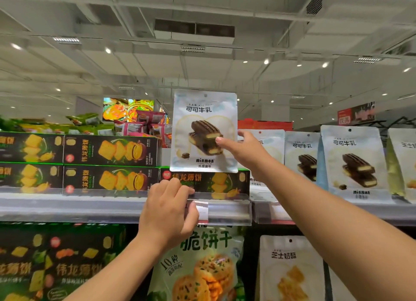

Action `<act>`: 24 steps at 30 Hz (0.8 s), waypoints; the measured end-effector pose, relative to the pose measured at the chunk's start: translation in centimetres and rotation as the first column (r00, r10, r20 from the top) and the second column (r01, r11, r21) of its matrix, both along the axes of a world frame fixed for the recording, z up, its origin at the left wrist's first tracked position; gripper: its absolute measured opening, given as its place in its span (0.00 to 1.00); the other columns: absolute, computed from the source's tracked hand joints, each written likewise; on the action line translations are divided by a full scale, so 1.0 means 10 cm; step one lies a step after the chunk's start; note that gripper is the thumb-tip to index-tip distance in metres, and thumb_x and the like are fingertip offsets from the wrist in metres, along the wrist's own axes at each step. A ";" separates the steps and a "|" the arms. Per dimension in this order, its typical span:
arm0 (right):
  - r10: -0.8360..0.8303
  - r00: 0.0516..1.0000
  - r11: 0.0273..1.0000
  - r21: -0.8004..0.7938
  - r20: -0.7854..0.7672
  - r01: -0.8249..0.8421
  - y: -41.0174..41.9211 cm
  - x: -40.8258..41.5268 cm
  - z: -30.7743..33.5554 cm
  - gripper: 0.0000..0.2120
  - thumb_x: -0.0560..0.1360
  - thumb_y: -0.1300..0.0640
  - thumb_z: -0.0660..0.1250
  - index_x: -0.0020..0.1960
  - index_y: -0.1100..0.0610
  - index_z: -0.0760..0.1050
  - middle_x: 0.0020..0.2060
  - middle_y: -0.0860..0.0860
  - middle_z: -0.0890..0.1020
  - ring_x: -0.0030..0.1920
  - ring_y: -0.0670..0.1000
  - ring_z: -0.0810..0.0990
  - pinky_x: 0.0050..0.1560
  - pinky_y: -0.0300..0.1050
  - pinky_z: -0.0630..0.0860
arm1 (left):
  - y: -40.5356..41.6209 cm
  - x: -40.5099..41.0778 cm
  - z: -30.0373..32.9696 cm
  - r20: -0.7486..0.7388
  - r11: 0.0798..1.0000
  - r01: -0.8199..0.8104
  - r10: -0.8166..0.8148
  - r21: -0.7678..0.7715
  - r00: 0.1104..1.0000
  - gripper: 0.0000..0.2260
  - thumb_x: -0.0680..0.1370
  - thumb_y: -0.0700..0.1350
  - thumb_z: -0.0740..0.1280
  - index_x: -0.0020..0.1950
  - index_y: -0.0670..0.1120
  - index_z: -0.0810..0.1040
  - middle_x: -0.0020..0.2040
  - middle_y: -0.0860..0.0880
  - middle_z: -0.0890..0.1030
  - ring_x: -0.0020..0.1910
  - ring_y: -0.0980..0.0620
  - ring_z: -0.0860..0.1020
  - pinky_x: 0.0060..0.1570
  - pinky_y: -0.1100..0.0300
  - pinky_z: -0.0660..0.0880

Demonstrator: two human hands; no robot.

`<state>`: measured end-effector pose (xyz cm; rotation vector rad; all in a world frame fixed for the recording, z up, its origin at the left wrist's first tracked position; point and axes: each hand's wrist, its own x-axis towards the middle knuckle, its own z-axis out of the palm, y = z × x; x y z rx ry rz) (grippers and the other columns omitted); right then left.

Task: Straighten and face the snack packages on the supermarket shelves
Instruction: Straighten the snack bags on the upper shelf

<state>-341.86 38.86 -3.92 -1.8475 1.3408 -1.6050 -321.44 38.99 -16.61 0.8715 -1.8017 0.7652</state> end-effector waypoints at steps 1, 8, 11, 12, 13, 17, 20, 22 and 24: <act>0.018 1.000 1.000 -0.012 0.005 -0.018 -0.02 0.01 0.00 0.39 0.66 0.43 0.76 0.70 0.52 0.62 0.54 0.46 0.75 0.51 0.43 0.75 0.41 0.37 0.70 | -0.01 0.00 0.00 0.000 1.000 0.002 -0.002 -0.006 1.000 0.10 0.72 0.50 0.62 0.46 0.46 0.78 0.40 0.51 0.71 0.39 0.50 0.68 0.40 0.53 0.67; 0.076 0.997 0.996 -0.047 0.031 -0.074 -0.07 0.05 0.00 0.23 0.65 0.50 0.80 0.53 0.48 0.71 0.48 0.45 0.81 0.48 0.45 0.80 0.37 0.37 0.72 | -0.05 0.02 -0.02 0.008 1.000 0.018 -0.018 -0.020 1.000 0.10 0.72 0.51 0.62 0.46 0.46 0.78 0.39 0.51 0.71 0.39 0.50 0.67 0.41 0.54 0.66; 0.074 0.995 0.995 -0.076 0.061 -0.069 -0.01 0.06 0.01 0.21 0.65 0.52 0.80 0.52 0.49 0.72 0.47 0.46 0.82 0.45 0.43 0.81 0.33 0.33 0.73 | -0.04 0.03 -0.01 0.007 0.999 0.044 -0.044 -0.009 0.999 0.11 0.72 0.51 0.62 0.45 0.46 0.78 0.39 0.52 0.71 0.39 0.50 0.68 0.41 0.54 0.66; 0.065 0.996 0.994 -0.090 0.065 -0.059 0.02 0.05 0.01 0.22 0.65 0.52 0.80 0.53 0.50 0.72 0.47 0.46 0.82 0.45 0.43 0.81 0.34 0.33 0.74 | -0.03 0.04 0.00 0.008 0.999 0.054 -0.054 -0.003 0.999 0.11 0.72 0.51 0.62 0.46 0.46 0.79 0.39 0.52 0.72 0.39 0.50 0.68 0.41 0.54 0.67; 0.057 0.996 0.993 -0.106 0.071 -0.049 0.05 0.04 0.00 0.24 0.65 0.53 0.80 0.55 0.51 0.72 0.47 0.47 0.82 0.46 0.44 0.81 0.36 0.34 0.74 | -0.02 0.04 0.01 -0.003 0.998 0.070 -0.070 0.004 0.998 0.12 0.72 0.51 0.61 0.46 0.46 0.80 0.40 0.52 0.72 0.40 0.51 0.69 0.41 0.54 0.68; 0.033 0.997 0.985 -0.170 0.070 -0.021 0.26 -0.13 -0.02 0.27 0.64 0.52 0.81 0.57 0.49 0.71 0.48 0.47 0.82 0.46 0.45 0.83 0.39 0.37 0.79 | 0.06 0.03 0.19 -0.242 0.957 0.282 -0.260 0.062 0.935 0.21 0.71 0.53 0.59 0.59 0.44 0.77 0.51 0.50 0.74 0.51 0.50 0.70 0.50 0.54 0.68; 0.011 0.998 0.978 -0.210 0.062 0.002 0.45 -0.31 -0.05 0.28 0.62 0.50 0.81 0.57 0.47 0.72 0.47 0.46 0.83 0.44 0.43 0.84 0.40 0.39 0.81 | 0.15 -0.13 0.57 -0.401 0.874 0.478 -0.406 0.093 0.821 0.27 0.72 0.57 0.61 0.68 0.47 0.69 0.60 0.52 0.69 0.61 0.54 0.67 0.60 0.56 0.64; -0.010 0.997 0.974 -0.224 0.076 0.027 0.57 -0.43 -0.09 0.31 0.61 0.50 0.81 0.60 0.48 0.72 0.49 0.48 0.83 0.46 0.46 0.84 0.42 0.44 0.82 | 0.18 -0.31 0.82 -0.492 0.766 0.621 -0.481 0.166 0.726 0.34 0.70 0.58 0.66 0.73 0.50 0.62 0.65 0.53 0.68 0.66 0.55 0.67 0.65 0.54 0.67; -0.017 0.996 0.972 -0.231 0.091 0.038 0.69 -0.58 -0.13 0.30 0.61 0.53 0.81 0.59 0.49 0.72 0.50 0.49 0.84 0.47 0.48 0.84 0.43 0.47 0.83 | 0.23 -0.53 1.01 -0.583 0.618 0.749 -0.525 0.239 0.620 0.41 0.68 0.56 0.72 0.76 0.52 0.56 0.69 0.50 0.68 0.68 0.52 0.70 0.64 0.48 0.72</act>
